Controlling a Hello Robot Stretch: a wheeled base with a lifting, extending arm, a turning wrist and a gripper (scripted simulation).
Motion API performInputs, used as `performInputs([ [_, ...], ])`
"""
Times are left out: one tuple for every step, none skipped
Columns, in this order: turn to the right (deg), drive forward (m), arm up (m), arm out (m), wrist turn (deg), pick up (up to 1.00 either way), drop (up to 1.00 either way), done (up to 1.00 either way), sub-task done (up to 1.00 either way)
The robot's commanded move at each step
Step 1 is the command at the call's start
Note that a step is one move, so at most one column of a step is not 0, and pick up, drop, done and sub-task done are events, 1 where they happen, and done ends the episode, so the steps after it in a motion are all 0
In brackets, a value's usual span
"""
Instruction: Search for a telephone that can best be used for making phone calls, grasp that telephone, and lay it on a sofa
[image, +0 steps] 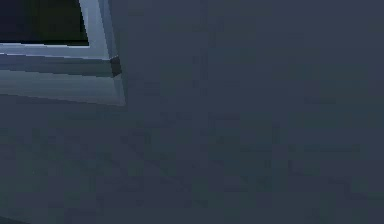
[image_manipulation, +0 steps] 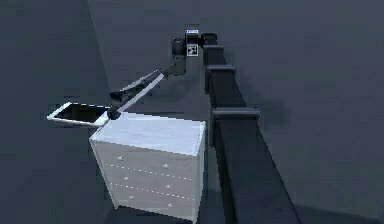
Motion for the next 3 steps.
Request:
performInputs([
  [0.0,0.0,0.0,0.0,-24.0,0.0,0.0,0.0,0.0],
  [0.0,0.0,0.0,-0.46,0.0,0.0,0.0,0.0,0.0],
  [-45.0,0.0,0.0,0.0,0.0,0.0,0.0,0.0,0.0],
])
